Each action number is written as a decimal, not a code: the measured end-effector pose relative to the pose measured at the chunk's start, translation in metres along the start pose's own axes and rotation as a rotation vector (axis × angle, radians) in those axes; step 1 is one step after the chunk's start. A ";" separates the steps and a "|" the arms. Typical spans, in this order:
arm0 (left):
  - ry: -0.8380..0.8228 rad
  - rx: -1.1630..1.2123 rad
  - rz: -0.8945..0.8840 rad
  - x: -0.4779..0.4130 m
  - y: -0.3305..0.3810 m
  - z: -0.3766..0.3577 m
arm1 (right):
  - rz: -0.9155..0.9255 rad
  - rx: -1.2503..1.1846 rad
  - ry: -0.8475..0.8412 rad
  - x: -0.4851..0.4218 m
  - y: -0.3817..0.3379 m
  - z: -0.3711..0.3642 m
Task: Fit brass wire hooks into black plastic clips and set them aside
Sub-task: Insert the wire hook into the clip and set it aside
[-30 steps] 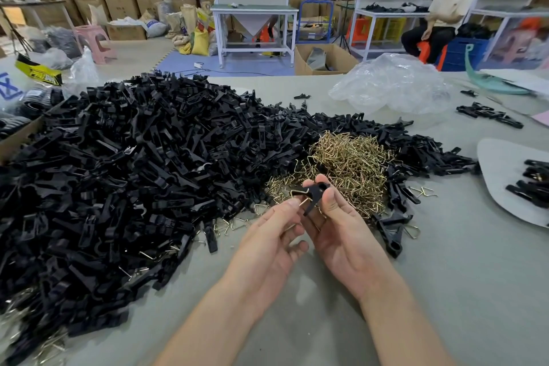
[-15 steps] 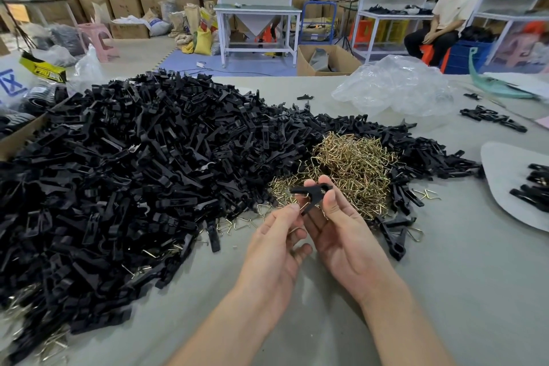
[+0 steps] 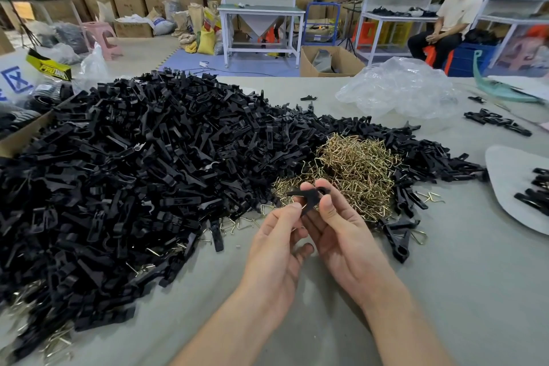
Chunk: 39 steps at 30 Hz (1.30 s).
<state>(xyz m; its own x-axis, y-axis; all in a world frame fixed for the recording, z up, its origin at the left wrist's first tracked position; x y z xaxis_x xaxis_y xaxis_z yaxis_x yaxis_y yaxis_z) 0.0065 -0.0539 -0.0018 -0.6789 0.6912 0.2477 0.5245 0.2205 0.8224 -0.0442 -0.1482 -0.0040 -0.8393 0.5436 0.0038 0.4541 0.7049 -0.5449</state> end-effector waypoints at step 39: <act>0.171 -1.463 -0.528 0.003 -0.009 -0.011 | 0.003 0.096 0.325 0.005 0.018 -0.002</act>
<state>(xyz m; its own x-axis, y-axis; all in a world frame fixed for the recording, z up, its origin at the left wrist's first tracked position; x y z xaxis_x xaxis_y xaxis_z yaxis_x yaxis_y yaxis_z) -0.0059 -0.0614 -0.0033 -0.7192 0.6489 -0.2485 -0.6500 -0.5018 0.5707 -0.0390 -0.1317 -0.0119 -0.6917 0.6735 0.2608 0.4136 0.6654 -0.6214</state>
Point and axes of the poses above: each hand's wrist, its own x-axis away from the middle knuckle, its own z-axis out of the back of the hand, y = z × x, the point moved 3 cm from there along -x, towards the middle knuckle, and after that the axes turned 10 degrees about -x, right-handed, at the moved point
